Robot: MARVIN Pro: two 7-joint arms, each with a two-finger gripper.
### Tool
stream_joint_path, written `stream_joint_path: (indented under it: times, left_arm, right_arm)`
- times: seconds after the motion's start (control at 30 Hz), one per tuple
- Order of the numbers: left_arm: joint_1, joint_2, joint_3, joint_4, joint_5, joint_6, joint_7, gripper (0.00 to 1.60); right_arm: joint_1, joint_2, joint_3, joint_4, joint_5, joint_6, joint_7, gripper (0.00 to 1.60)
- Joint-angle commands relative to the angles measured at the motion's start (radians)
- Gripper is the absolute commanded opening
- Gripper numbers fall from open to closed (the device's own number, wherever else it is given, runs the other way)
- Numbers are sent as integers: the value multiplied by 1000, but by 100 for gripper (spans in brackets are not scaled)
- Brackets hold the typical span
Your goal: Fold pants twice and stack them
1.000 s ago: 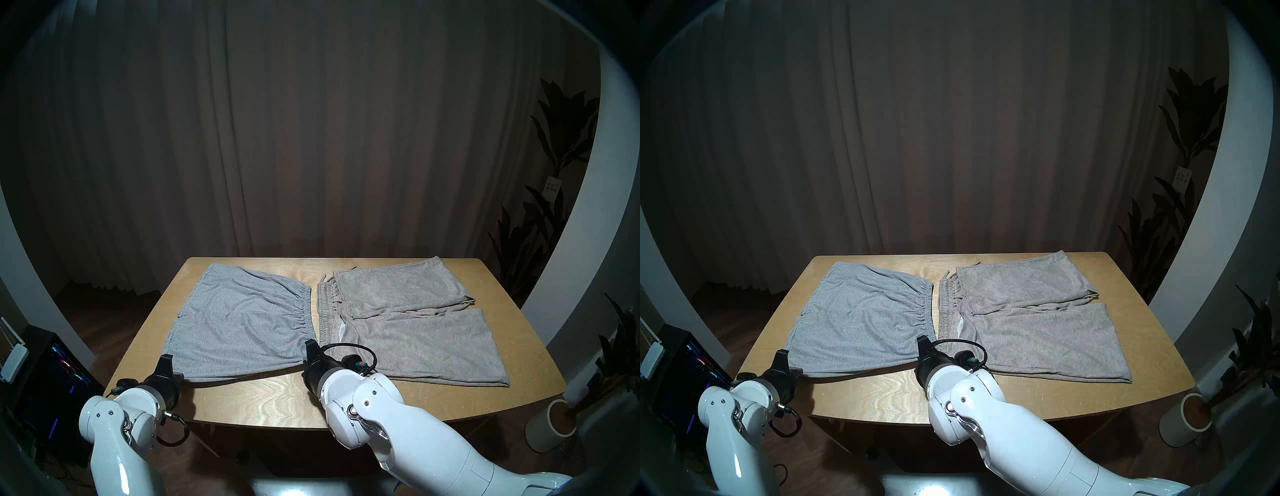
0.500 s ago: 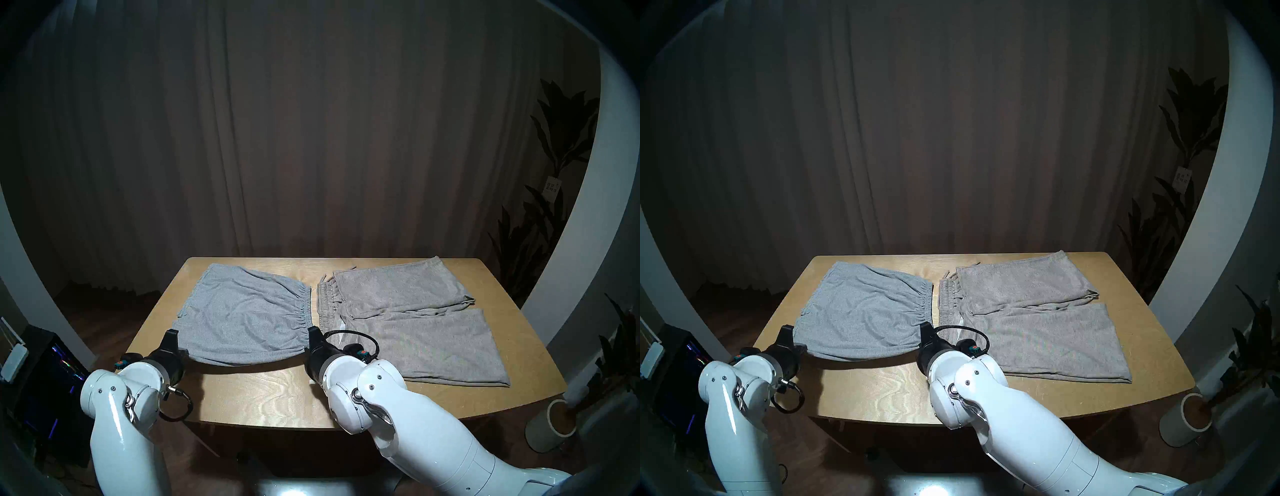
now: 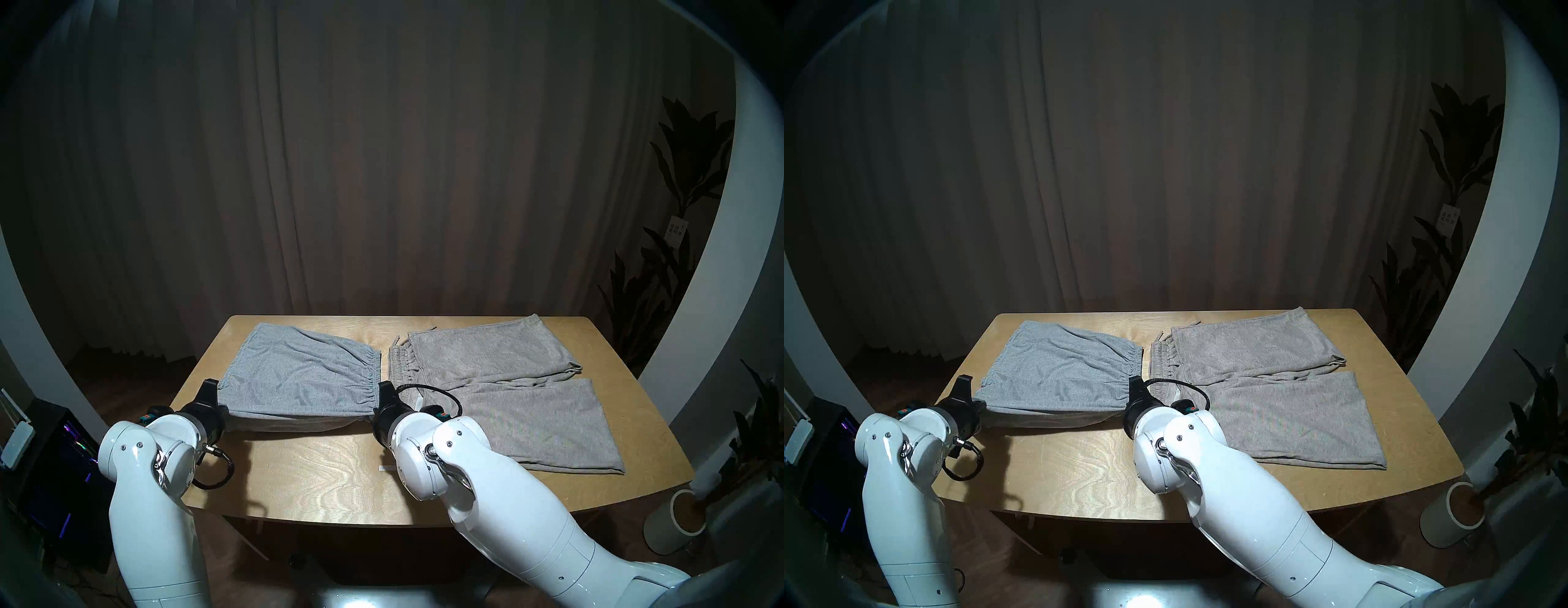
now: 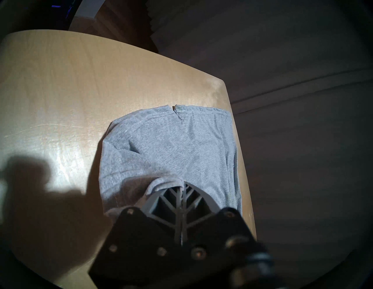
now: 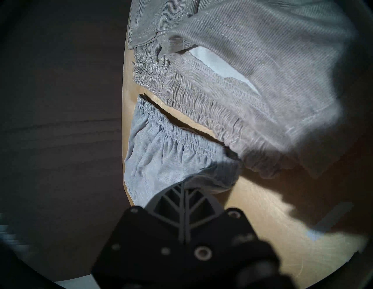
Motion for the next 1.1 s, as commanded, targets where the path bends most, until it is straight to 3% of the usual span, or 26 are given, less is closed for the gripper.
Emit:
stream_joint_path:
  times: [0.0, 0.53, 1.07]
  left_arm:
    - [-102, 48, 14, 25, 2, 6, -6, 0]
    - [-256, 101, 60, 145, 36, -18, -10, 0]
    - [-332, 179, 52, 262, 39, 12, -52, 0]
  right_arm:
    - [63, -44, 5, 4, -11, 0, 14, 0]
    - [148, -116, 12, 99, -16, -10, 28, 0]
    - [216, -176, 12, 197, -29, -21, 61, 0]
